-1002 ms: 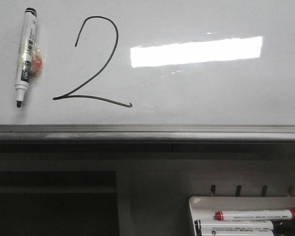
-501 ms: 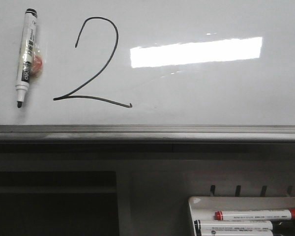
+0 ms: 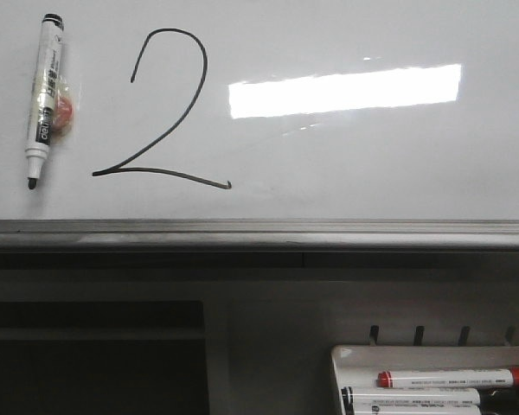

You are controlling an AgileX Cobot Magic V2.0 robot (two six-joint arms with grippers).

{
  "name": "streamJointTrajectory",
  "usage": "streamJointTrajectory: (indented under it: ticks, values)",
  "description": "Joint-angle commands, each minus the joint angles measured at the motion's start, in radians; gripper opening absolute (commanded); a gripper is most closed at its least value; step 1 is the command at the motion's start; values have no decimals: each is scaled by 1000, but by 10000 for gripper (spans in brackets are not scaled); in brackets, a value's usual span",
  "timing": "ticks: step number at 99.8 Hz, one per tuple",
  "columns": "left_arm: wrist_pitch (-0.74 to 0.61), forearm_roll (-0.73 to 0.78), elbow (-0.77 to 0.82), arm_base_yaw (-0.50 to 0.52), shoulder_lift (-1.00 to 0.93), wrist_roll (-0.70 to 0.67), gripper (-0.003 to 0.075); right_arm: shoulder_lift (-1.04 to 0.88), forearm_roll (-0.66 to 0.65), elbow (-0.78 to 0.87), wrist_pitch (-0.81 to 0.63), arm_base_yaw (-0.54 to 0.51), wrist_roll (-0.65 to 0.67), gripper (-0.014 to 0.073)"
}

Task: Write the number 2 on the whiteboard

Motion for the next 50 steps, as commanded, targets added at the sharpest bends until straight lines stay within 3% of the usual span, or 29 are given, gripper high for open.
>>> streamJointTrajectory:
  ticks: [1,50]
  values:
    - [-60,-9,11,3,-27,3,-20,6,-13,-24,-80,-5,-2,-71]
    - [-60,-9,11,3,-27,3,-20,6,-13,-24,-79,-5,-2,-71]
